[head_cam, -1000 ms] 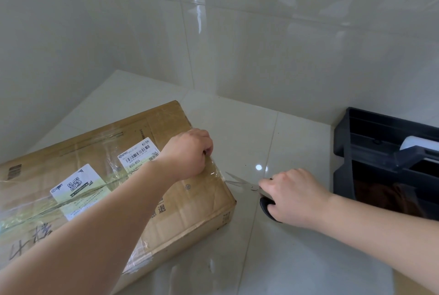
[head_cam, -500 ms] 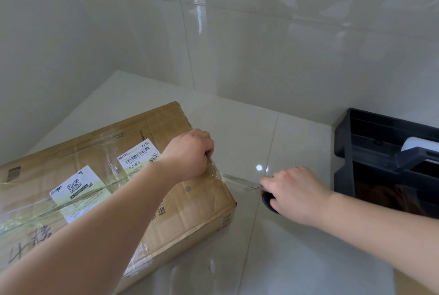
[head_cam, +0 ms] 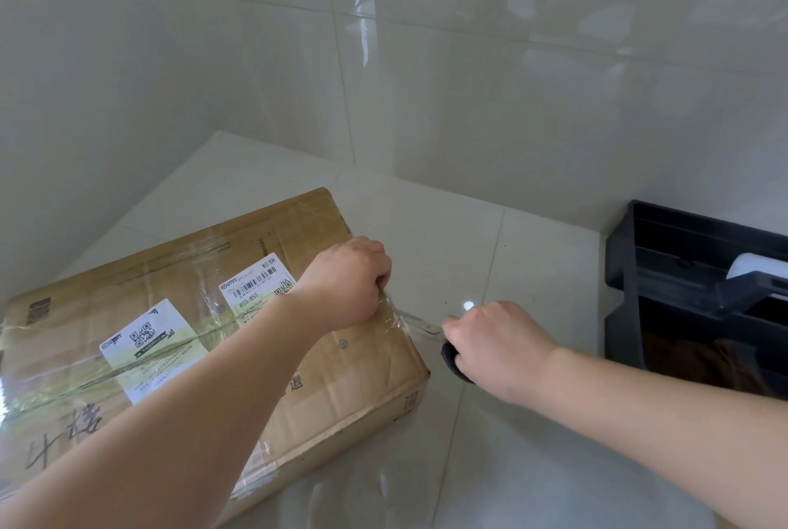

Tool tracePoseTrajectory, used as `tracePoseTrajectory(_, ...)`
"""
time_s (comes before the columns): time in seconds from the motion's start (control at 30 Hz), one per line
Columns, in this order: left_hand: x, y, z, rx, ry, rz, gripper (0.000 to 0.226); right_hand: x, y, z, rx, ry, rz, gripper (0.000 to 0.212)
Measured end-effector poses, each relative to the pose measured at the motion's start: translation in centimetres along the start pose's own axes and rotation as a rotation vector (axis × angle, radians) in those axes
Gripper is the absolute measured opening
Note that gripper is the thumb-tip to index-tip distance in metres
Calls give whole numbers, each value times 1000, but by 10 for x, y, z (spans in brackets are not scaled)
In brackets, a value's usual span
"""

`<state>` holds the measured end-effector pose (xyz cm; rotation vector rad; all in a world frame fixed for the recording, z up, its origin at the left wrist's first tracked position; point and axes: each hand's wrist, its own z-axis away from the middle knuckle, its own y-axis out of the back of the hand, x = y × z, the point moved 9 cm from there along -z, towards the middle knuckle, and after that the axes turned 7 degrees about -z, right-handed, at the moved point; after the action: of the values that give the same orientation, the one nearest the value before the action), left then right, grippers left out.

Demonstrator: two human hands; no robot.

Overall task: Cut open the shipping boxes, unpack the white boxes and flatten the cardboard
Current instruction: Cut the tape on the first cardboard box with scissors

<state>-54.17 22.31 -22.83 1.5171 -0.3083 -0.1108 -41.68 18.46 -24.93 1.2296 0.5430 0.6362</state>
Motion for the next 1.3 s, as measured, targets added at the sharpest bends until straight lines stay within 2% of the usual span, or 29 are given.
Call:
tracePoseTrajectory(0.07,0,1,1,-2,0,7,22,-1,-1,-2,-2,5,-36,33)
tracePoseTrajectory(0.13,0,1,1,-5,1,5,22,2,-3,-2,0,0,-40,37)
tracePoseTrajectory(0.2,0,1,2,-7,0,2,23,6,-5,-1,6,-19,-29,34)
tracePoseTrajectory(0.3,0,1,1,-8,-2,-2,23,9,-2,-1,34,-28,-24,17)
tracePoseTrajectory(0.47,1,1,1,-5,-11,-10,23,6,1,-3,61,-18,-12,15)
tracePoseTrajectory(0.63,-1,1,2,16,-16,-21,23,2,-3,-11,-1,-12,-21,5)
tracePoseTrajectory(0.77,0,4,8,67,-47,-12,27,8,-5,-17,-27,-37,-55,11)
tracePoseTrajectory(0.9,2,7,16,141,-79,-105,25,20,11,-21,109,-56,-36,7)
tracePoseTrajectory(1.03,-1,-1,18,41,-36,-23,26,32,26,-35,212,-127,-63,19)
tracePoseTrajectory(1.3,6,-5,20,-59,-54,-109,24,13,34,-81,227,-86,-123,22)
